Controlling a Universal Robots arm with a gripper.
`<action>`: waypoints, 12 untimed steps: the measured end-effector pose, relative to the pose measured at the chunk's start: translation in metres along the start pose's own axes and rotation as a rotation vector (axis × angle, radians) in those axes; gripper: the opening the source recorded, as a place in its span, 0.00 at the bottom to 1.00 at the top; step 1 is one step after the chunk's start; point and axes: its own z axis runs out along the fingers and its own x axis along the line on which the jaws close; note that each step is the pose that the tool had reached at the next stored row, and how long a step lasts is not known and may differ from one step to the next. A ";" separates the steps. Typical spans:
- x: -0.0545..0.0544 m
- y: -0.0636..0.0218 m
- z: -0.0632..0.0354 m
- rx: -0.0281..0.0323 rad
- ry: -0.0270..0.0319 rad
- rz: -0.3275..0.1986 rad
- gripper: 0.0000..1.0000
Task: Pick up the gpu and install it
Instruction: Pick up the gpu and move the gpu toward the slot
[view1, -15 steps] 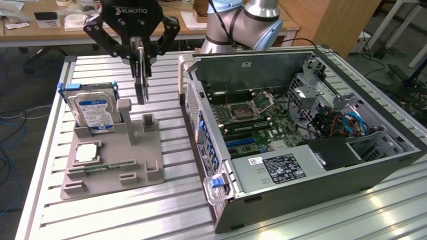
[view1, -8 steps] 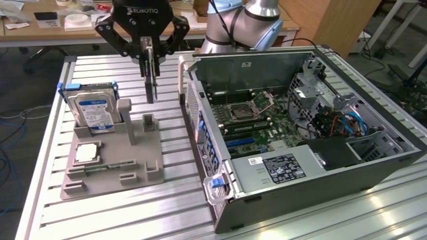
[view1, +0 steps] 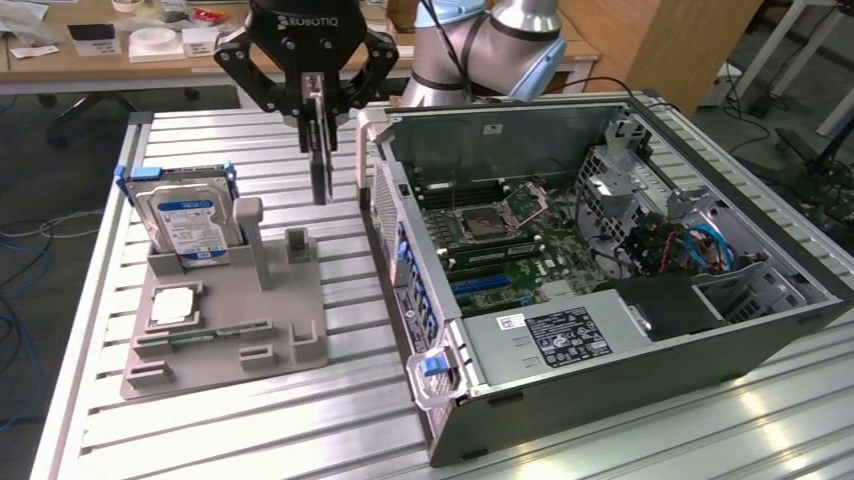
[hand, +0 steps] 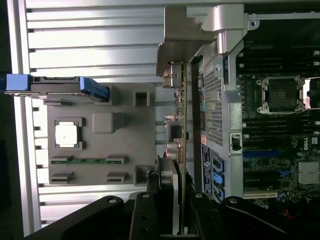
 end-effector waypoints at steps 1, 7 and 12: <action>-0.002 0.0001 0.0001 0.0000 0.0000 0.000 0.28; -0.012 0.0007 0.0003 0.0000 0.0000 0.000 0.28; -0.019 0.0011 0.0005 0.0001 0.0001 0.000 0.28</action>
